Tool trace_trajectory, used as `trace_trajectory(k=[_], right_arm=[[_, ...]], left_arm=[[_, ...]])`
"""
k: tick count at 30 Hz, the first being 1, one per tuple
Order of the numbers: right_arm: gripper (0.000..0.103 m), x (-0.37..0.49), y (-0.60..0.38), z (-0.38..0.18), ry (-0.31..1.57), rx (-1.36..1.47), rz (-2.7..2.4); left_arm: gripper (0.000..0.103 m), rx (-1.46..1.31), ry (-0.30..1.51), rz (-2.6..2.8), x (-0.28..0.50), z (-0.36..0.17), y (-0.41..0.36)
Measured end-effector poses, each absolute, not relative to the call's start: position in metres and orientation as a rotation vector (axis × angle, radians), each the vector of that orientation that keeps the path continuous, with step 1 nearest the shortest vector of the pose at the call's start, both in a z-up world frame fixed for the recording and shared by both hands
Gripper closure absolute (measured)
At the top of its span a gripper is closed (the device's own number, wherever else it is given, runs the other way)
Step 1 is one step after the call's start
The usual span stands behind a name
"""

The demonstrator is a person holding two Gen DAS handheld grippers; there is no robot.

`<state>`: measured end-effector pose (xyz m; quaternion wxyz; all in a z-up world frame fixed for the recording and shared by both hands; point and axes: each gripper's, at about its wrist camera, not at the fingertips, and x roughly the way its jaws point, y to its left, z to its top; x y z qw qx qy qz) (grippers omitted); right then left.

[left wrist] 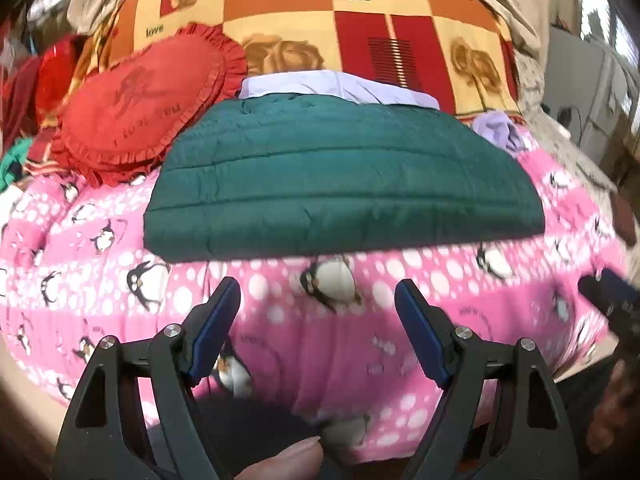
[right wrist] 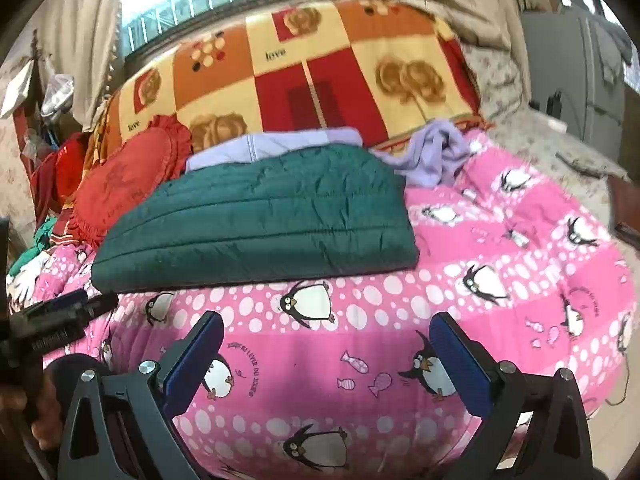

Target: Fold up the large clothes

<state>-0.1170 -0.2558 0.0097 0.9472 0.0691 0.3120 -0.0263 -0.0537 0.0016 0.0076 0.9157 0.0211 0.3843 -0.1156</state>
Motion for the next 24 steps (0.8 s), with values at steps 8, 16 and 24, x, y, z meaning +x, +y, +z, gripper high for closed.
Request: trace_trajectory(k=[8, 16, 24], right_arm=[[0.001, -0.123, -0.242, 0.013, 0.585, 0.073, -0.078], [0.001, -0.12, -0.239, 0.011, 0.599, 0.071, -0.077], [0.001, -0.126, -0.229, 0.04, 0.699, 0.057, -0.076]], left_arm=[[0.023, 0.053, 0.752, -0.213, -0.069, 0.002, 0.001], [0.023, 0.032, 0.768, -0.212, -0.066, 0.0, 0.003], [0.023, 0.076, 0.812, -0.201, -0.074, 0.025, -0.001]])
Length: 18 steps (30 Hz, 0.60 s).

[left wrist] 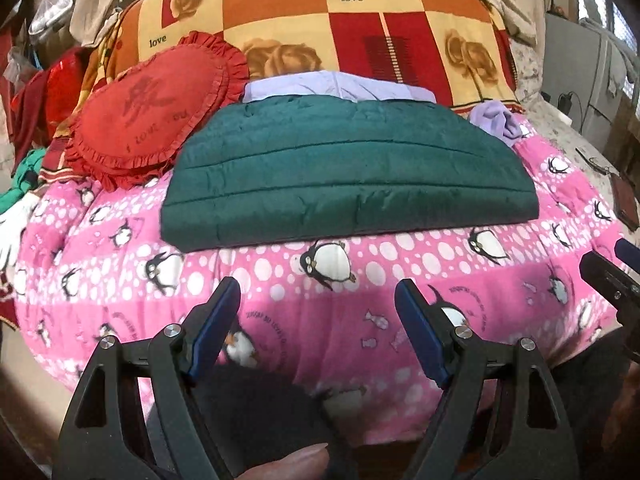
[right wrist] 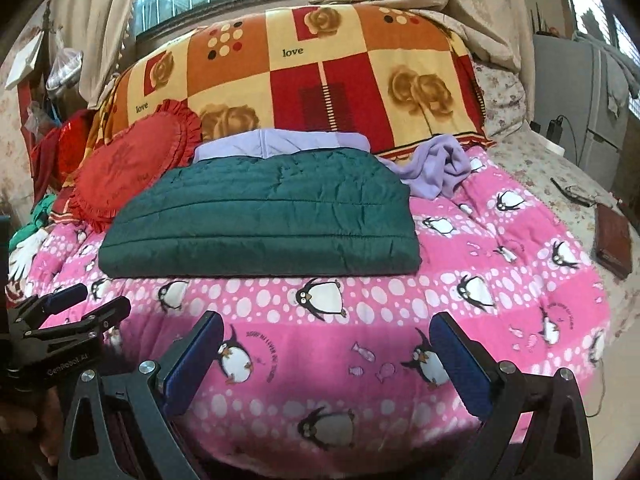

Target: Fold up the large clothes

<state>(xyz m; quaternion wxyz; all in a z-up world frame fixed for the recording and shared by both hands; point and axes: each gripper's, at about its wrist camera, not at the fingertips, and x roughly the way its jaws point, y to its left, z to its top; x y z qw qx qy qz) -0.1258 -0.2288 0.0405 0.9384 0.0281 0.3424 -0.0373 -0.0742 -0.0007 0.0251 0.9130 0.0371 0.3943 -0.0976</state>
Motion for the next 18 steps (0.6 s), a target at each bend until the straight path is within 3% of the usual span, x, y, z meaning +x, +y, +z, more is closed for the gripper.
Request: trace_trajectory(k=[9, 18], right_arm=[[0.001, -0.142, -0.21, 0.102, 0.655, -0.029, -0.107], [0.001, -0.14, -0.21, 0.117, 0.647, -0.046, -0.134]], left_arm=[[0.023, 0.081, 0.772, -0.231, -0.097, 0.091, 0.008], [0.023, 0.075, 0.71, -0.234, -0.107, 0.122, 0.022]])
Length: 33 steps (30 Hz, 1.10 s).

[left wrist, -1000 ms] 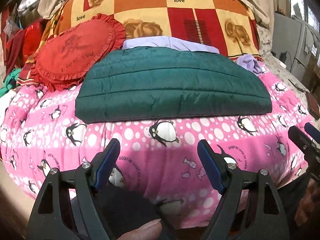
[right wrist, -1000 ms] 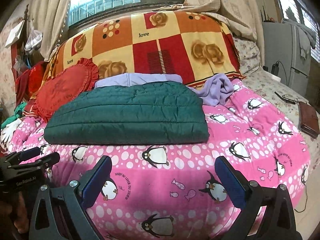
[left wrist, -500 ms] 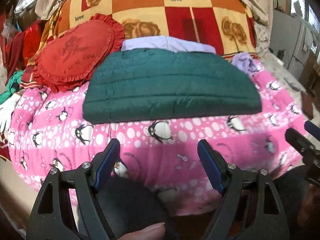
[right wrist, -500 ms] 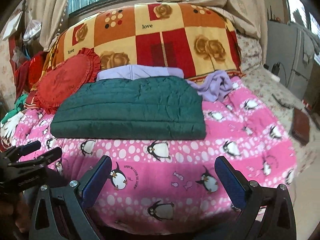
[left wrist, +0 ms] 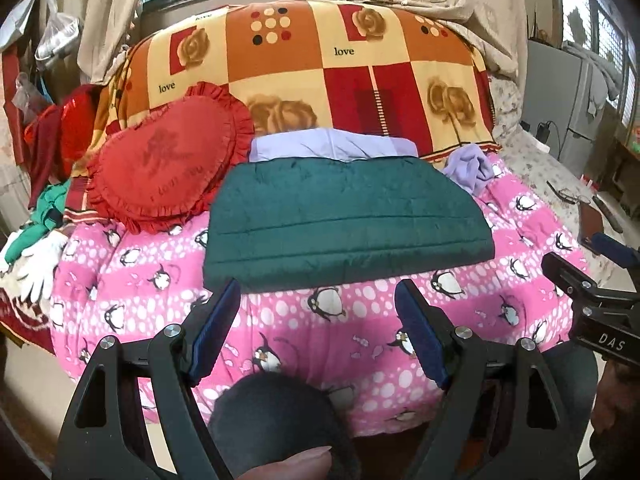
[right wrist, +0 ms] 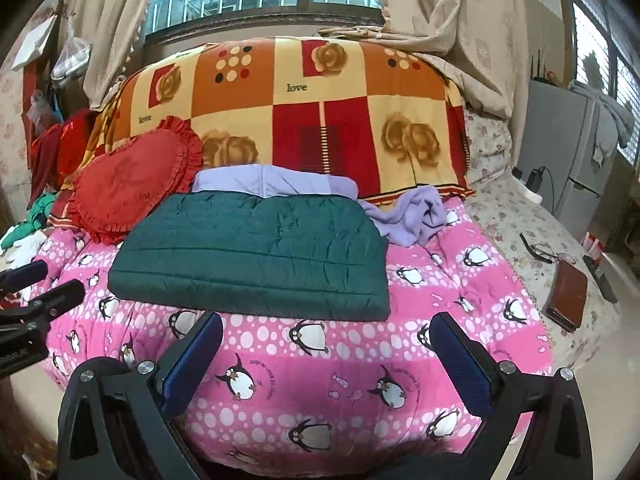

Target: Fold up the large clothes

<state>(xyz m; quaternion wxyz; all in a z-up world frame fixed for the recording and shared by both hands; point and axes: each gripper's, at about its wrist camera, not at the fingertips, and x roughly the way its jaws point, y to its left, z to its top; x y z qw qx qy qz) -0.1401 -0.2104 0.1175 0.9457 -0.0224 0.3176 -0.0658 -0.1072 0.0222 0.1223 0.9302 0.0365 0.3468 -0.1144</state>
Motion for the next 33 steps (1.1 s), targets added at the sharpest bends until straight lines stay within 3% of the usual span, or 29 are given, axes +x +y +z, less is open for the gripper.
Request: trace_trajectory(k=[33], right_arm=[[0.001, -0.139, -0.209, 0.115, 0.649, -0.03, -0.109]], left_arm=[[0.023, 0.046, 0.748, -0.202, -0.099, 0.11, 0.034]])
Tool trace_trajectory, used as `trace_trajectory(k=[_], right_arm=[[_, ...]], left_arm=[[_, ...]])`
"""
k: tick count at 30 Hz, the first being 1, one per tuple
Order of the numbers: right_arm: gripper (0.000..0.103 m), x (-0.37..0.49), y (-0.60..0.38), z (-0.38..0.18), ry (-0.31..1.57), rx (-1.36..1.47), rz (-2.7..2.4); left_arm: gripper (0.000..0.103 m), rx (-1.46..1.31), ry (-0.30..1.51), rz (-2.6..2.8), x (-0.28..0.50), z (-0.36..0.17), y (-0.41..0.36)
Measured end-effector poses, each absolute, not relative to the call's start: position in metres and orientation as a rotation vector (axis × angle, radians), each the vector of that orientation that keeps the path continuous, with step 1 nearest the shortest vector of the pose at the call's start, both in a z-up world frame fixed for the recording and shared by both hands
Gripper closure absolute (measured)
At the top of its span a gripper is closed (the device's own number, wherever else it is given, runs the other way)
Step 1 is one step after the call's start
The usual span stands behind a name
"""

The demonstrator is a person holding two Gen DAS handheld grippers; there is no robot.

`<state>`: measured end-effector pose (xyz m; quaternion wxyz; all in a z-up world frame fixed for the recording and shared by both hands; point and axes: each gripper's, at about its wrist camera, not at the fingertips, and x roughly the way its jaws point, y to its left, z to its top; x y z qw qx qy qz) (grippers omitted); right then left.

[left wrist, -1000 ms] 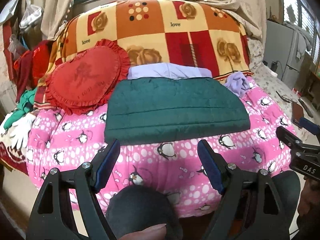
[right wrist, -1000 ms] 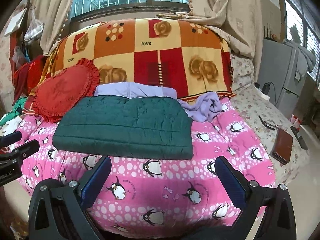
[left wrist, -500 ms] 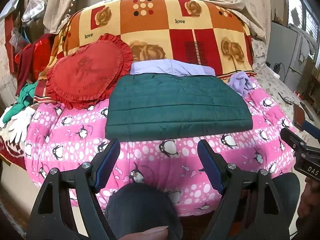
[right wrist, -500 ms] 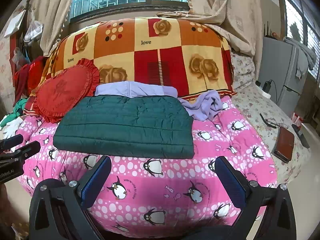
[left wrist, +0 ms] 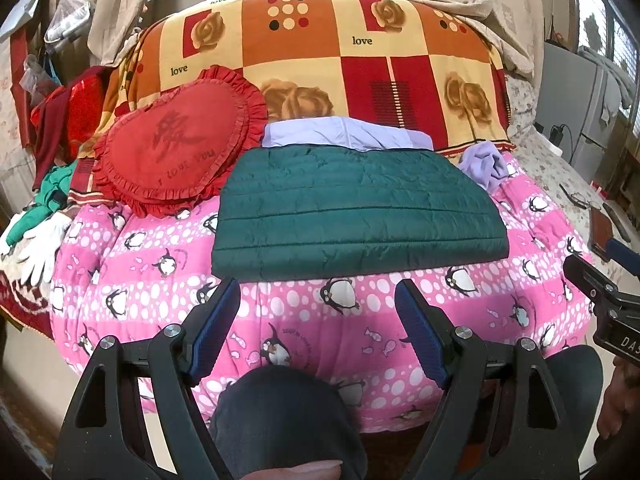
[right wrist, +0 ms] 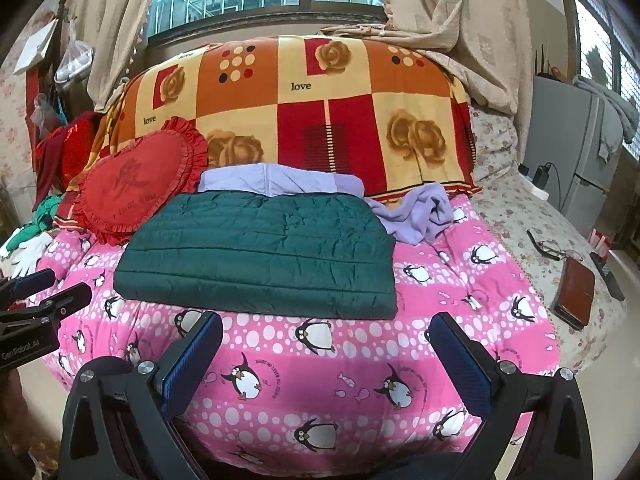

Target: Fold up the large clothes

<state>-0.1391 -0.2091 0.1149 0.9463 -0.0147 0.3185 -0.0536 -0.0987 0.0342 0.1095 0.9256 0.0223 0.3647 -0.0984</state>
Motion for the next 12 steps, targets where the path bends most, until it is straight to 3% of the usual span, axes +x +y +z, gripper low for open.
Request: trace_trajectory(k=[12], right_arm=[[0.001, -0.138, -0.2063, 0.1138, 0.651, -0.027, -0.099]], left_arm=[[0.023, 0.05, 0.73, -0.192, -0.0976, 0.1109, 0.0316]])
